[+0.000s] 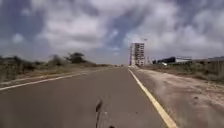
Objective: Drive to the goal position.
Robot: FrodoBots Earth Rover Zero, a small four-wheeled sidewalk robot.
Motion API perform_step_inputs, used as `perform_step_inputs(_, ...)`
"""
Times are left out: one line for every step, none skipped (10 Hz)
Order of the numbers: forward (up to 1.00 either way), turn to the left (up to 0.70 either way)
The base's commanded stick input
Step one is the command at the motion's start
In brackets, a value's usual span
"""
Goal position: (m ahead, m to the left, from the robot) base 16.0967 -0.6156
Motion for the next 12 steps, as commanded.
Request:
perform_step_inputs(1.0, 0.0)
perform_step_inputs(1.0, 0.0)
perform_step_inputs(1.0, 0.0)
perform_step_inputs(1.0, 0.0)
perform_step_inputs(1.0, 0.0)
perform_step_inputs(1.0, 0.0)
perform_step_inputs(1.0, 0.0)
perform_step_inputs(1.0, 0.0)
perform_step_inputs(1.0, 0.0)
perform_step_inputs(1.0, 0.0)
perform_step_inputs(1.0, 0.0)
perform_step_inputs(1.0, 0.0)
